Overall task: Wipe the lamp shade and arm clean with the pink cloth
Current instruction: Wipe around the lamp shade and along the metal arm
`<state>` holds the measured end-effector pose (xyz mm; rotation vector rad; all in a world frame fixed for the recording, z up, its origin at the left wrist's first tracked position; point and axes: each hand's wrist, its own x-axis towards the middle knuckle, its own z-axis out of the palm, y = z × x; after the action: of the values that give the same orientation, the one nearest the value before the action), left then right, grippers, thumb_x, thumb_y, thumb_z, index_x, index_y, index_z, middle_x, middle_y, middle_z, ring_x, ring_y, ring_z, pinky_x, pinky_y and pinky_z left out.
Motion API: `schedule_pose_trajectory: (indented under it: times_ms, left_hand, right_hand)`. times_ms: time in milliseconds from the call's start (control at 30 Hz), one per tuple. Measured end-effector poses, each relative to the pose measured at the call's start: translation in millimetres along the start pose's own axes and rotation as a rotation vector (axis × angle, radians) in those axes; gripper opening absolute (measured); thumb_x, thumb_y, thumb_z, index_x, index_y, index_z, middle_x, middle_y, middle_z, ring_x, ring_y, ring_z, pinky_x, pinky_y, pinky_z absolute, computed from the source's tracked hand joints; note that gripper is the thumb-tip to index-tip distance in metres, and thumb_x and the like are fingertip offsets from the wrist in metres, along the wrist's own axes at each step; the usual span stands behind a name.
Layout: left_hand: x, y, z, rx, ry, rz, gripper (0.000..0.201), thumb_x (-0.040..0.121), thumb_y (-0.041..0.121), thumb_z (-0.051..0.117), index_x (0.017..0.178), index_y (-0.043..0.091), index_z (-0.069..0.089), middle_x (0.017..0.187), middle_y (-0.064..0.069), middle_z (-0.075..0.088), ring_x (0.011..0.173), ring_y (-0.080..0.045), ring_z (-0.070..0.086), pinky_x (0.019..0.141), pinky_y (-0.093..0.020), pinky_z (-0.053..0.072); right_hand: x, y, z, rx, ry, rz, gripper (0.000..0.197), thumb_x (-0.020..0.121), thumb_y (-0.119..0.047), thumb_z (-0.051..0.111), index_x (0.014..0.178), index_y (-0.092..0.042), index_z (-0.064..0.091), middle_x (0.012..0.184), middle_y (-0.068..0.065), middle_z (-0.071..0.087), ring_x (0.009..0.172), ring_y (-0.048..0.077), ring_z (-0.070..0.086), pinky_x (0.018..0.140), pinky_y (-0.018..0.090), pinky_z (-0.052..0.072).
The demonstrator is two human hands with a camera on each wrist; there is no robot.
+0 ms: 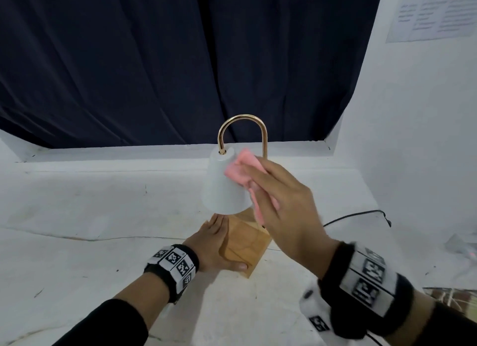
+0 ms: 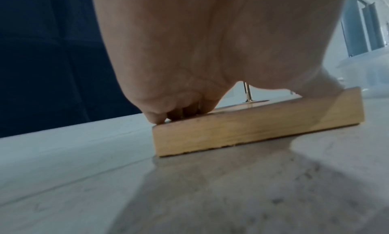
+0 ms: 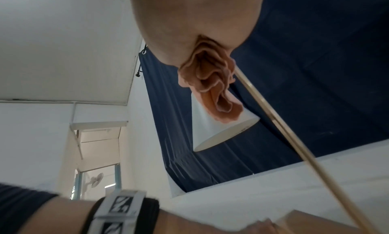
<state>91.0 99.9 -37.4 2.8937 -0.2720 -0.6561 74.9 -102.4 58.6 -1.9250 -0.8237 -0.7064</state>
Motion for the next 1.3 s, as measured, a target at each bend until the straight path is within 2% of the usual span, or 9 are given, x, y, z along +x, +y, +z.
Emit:
schedule_pose_trajectory:
  times_ms: [133,200,300,400,567,700,833,1167,1300]
  left_hand:
    - [0.5,1.1,2.9,0.030,-0.005,-0.009,0.132,0.077,0.082,0.055,0.156,0.006,-0.018,0.165,-0.006,-0.022,0.152,-0.018,-0.020,0.116,-0.027,-0.009]
    - [3.6,-2.2,5.2,0.039,0.004,-0.009,0.133,0.075,0.084,0.055,0.157,0.007,-0.016,0.166,-0.005,-0.020,0.153,-0.020,-0.018,0.119,-0.029,-0.006]
    - [13.4,-11.2,14.5,0.012,0.044,0.007,0.141,0.062,0.096,0.051,0.159,0.015,-0.011,0.168,0.000,-0.015,0.154,-0.018,-0.015,0.124,-0.034,-0.001]
    - [17.6,-15.8,19.0,0.005,0.058,0.014,0.145,0.058,0.098,0.048,0.158,0.013,-0.013,0.167,0.001,-0.017,0.154,-0.019,-0.015,0.125,-0.034,-0.001]
    - [13.3,-11.8,14.0,0.020,0.057,0.038,0.144,0.065,0.091,0.054,0.156,0.004,-0.015,0.167,-0.008,-0.016,0.154,-0.024,-0.016,0.124,-0.034,-0.002]
    - [11.5,-9.2,10.8,0.022,0.037,0.054,0.142,0.069,0.089,0.054,0.155,0.001,-0.017,0.166,-0.010,-0.019,0.152,-0.023,-0.020,0.123,-0.034,-0.006]
    - [11.8,-11.3,7.9,0.049,0.010,0.089,0.131,0.078,0.074,0.058,0.154,-0.004,-0.016,0.165,-0.017,-0.019,0.153,-0.026,-0.019,0.125,-0.040,-0.002]
    - [13.2,-13.3,12.8,0.051,0.031,0.078,0.143,0.068,0.091,0.050,0.155,-0.002,-0.015,0.166,-0.016,-0.015,0.153,-0.024,-0.019,0.126,-0.040,-0.003]
    - [11.9,-13.9,13.3,0.042,0.037,0.085,0.142,0.069,0.090,0.051,0.154,-0.002,-0.016,0.166,-0.016,-0.017,0.153,-0.024,-0.020,0.125,-0.039,-0.004]
  right_hand:
    - [23.6,5.3,36.8,0.012,-0.060,0.037,0.042,0.104,0.000,0.046,0.144,-0.008,0.055,0.158,0.005,0.044,0.132,0.017,0.055,0.110,0.024,0.046]
    - [20.1,7.4,48.4,0.001,-0.002,0.061,0.042,0.103,-0.002,0.045,0.143,-0.006,0.056,0.157,0.009,0.046,0.126,0.009,0.057,0.106,0.013,0.044]
    - [6.7,5.9,57.1,-0.064,0.134,0.133,0.040,0.096,0.000,0.047,0.131,-0.004,0.067,0.113,0.010,0.070,0.073,-0.007,0.053,0.067,-0.003,0.038]
    - [-13.0,12.6,57.0,-0.105,0.166,0.199,0.031,0.090,0.007,0.055,0.112,-0.002,0.075,0.074,-0.005,0.054,0.061,0.013,0.049,0.048,0.010,0.034]
    - [-24.7,20.4,46.1,-0.110,0.150,0.291,0.022,0.085,0.010,0.060,0.088,-0.006,0.076,0.059,0.001,0.061,0.049,0.019,0.056,0.050,0.037,0.053]
    - [19.6,-3.7,45.1,0.026,0.252,0.175,0.031,0.092,0.005,0.058,0.115,-0.006,0.076,0.092,-0.002,0.078,0.067,0.009,0.064,0.064,0.016,0.054]
    - [54.6,-5.2,49.6,0.190,0.228,0.209,0.025,0.103,0.000,0.054,0.093,-0.001,0.076,0.063,-0.028,0.056,0.054,0.001,0.053,0.052,0.018,0.042]
    - [34.6,-0.3,62.4,-0.069,0.289,0.238,0.045,0.092,0.001,0.039,0.119,-0.009,0.074,0.074,-0.022,0.051,0.060,0.005,0.055,0.058,0.019,0.051]
    - [9.6,9.3,65.4,-0.086,0.316,0.408,0.034,0.097,0.008,0.049,0.119,-0.004,0.072,0.070,-0.013,0.055,0.063,-0.003,0.055,0.063,0.004,0.040]
